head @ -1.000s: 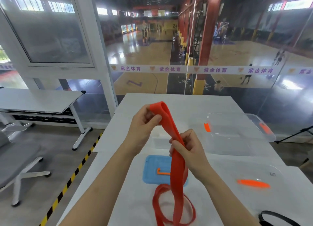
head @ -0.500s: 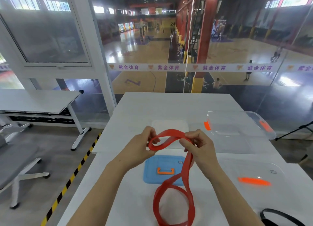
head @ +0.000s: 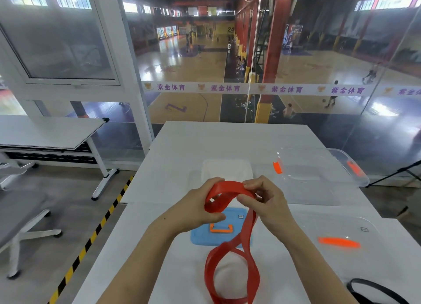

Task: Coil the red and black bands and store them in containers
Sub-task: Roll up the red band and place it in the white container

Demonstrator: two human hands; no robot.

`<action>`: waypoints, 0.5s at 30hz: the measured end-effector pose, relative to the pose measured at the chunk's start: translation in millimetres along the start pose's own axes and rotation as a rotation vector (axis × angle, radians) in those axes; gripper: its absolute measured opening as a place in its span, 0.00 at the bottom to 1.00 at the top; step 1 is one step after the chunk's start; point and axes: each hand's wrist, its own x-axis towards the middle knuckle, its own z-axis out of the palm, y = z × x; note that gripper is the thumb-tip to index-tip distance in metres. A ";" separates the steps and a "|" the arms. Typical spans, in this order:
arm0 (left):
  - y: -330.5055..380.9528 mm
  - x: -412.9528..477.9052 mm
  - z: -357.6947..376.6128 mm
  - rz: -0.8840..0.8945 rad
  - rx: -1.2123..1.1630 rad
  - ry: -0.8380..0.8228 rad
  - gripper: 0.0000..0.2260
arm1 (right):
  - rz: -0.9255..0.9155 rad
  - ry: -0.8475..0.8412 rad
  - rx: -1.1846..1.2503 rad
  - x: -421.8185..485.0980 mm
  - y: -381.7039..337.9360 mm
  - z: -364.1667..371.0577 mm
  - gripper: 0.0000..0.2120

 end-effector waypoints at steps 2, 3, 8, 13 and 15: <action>-3.1 0.6 -3.1 0.006 0.025 -0.006 0.31 | 0.006 -0.064 -0.009 0.4 -2.8 -4.5 0.11; -5.4 1.1 -5.4 0.007 0.030 -0.016 0.27 | 0.005 -0.097 -0.020 0.9 -4.3 -7.0 0.13; -11.6 2.4 -18.9 0.010 -0.028 -0.028 0.17 | 0.039 -0.196 -0.065 1.5 -5.5 -17.5 0.16; -6.7 1.7 -21.0 -0.023 -0.093 -0.105 0.22 | 0.042 -0.214 -0.058 1.1 -6.0 -17.6 0.13; -7.2 3.1 -20.2 -0.011 -0.016 -0.095 0.19 | 0.039 -0.223 -0.083 1.1 -5.6 -17.9 0.11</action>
